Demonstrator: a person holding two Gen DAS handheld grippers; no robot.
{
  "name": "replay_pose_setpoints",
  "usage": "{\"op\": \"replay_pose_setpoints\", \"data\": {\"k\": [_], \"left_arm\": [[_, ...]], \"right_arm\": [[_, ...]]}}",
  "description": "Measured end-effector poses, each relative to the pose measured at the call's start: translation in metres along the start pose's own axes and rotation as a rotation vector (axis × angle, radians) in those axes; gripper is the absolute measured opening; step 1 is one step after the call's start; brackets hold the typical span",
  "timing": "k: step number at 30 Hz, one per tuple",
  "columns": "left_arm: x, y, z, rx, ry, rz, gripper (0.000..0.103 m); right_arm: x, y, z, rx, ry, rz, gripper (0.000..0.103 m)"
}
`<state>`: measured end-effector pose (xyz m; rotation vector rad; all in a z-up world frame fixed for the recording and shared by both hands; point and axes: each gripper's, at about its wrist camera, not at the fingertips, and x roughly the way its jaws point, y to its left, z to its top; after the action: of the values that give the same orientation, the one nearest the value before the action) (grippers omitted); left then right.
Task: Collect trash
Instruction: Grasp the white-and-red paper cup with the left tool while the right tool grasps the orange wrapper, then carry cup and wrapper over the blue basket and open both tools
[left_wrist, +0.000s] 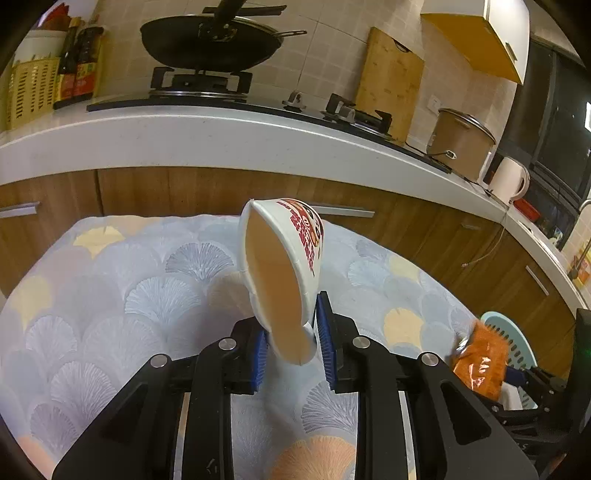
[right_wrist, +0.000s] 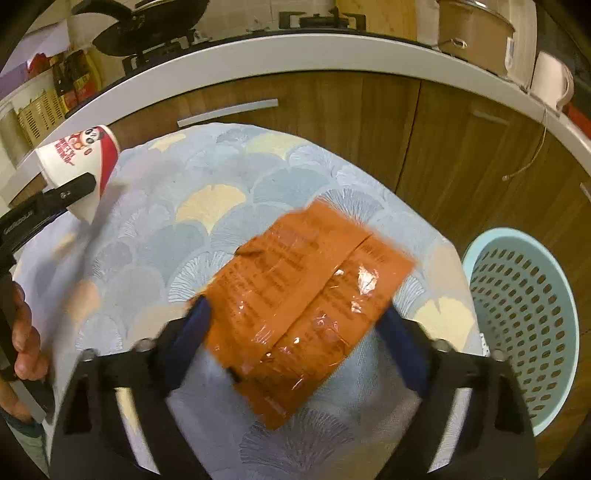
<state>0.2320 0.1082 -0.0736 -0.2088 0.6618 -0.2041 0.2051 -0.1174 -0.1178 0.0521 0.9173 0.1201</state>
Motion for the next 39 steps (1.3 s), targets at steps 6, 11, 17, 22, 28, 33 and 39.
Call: {"op": "replay_pose_setpoints", "data": {"k": [6,11,17,22,28,33,39], "left_arm": [[-0.001,0.001,0.000,-0.005,-0.006,0.001,0.023],[-0.004,0.001,0.000,0.003,-0.028,0.007,0.023],[-0.017,-0.023,0.005,0.059,-0.058,-0.010,0.023],[-0.033,-0.060,0.008,0.107,-0.079,-0.065,0.023],[-0.043,-0.120,0.006,0.149,-0.085,-0.161,0.023],[-0.042,-0.170,-0.001,0.190,-0.075,-0.233,0.023],[-0.034,-0.229,-0.017,0.253,-0.050,-0.289,0.023]], "right_arm": [[-0.008,0.010,-0.004,-0.056,-0.034,0.042,0.024],[-0.017,0.012,-0.008,-0.061,-0.068,0.067,0.005],[-0.033,-0.001,-0.009,-0.029,-0.107,0.109,0.005],[-0.065,-0.022,-0.004,-0.007,-0.167,0.096,0.005],[-0.110,-0.065,0.000,0.043,-0.237,0.055,0.005],[-0.132,-0.107,-0.006,0.100,-0.260,0.014,0.005],[-0.140,-0.163,-0.022,0.189,-0.257,-0.020,0.005]]}}
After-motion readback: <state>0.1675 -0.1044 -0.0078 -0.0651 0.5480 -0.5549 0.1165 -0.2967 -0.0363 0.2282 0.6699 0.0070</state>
